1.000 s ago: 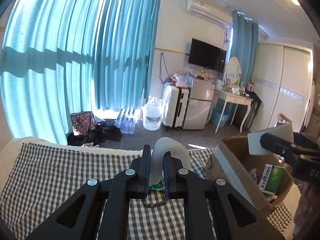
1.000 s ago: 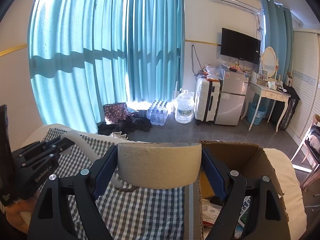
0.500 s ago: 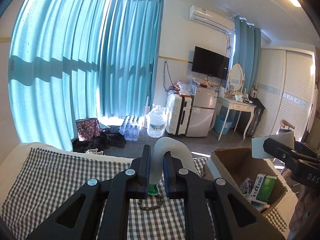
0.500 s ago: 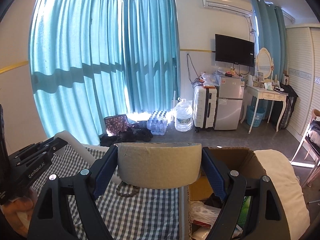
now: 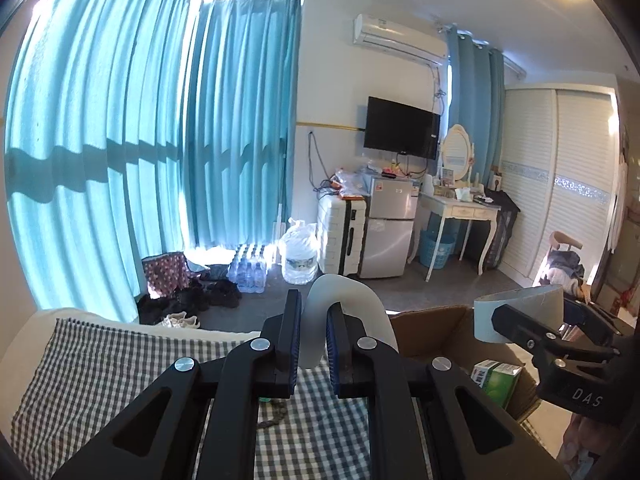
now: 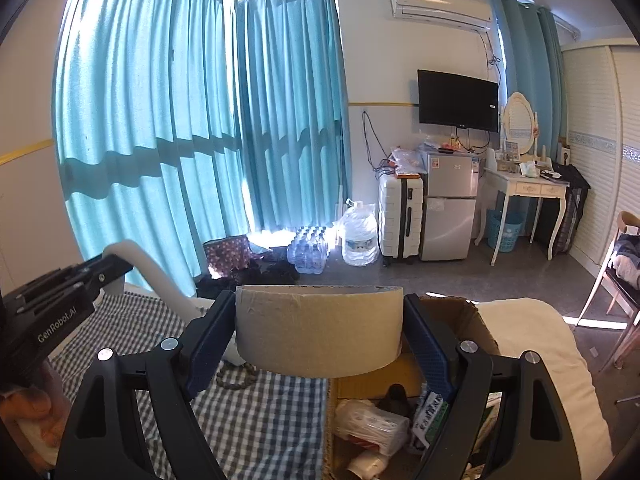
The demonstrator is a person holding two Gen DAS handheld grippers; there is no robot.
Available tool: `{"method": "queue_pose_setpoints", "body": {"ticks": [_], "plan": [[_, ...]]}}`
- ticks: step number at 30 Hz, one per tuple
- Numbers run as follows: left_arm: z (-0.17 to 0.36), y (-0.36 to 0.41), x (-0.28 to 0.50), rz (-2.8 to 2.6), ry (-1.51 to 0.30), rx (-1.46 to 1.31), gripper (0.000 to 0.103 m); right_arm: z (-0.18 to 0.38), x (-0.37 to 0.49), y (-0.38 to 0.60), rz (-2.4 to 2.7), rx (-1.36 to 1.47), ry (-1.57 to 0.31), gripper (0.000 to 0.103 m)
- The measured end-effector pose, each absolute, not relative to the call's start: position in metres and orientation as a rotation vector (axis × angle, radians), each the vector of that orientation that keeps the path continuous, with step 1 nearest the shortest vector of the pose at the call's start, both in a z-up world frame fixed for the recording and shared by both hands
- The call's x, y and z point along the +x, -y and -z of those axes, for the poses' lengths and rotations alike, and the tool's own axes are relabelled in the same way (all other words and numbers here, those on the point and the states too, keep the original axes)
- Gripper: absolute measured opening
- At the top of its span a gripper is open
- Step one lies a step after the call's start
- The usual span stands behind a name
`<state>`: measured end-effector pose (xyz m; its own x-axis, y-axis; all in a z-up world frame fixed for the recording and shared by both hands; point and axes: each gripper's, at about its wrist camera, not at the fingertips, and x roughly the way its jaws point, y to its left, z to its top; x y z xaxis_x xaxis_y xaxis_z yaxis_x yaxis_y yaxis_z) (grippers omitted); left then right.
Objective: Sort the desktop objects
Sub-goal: 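Carry the tape roll and foam tube over the cardboard box with both grippers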
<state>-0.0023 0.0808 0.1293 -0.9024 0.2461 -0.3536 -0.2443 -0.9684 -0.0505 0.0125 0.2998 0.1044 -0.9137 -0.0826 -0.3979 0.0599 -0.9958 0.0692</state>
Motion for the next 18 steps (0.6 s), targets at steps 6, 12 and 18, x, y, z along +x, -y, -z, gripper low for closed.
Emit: {"method": "queue_pose_setpoints", "body": {"ticks": [6, 12, 18], "plan": [[-0.141, -0.127, -0.002, -2.787, -0.026, -0.508, 0.011, -0.111, 0.023, -0.337, 3.071, 0.618, 0.086, 0.082], [-0.147, -0.174, -0.006, -2.743, -0.058, -0.495, 0.011, -0.107, 0.028, -0.383, 3.12, 0.653, 0.117, 0.082], [-0.138, -0.208, -0.011, -2.705, -0.073, -0.506, 0.011, -0.093, 0.03, -0.422, 3.148, 0.707, 0.189, 0.082]]}}
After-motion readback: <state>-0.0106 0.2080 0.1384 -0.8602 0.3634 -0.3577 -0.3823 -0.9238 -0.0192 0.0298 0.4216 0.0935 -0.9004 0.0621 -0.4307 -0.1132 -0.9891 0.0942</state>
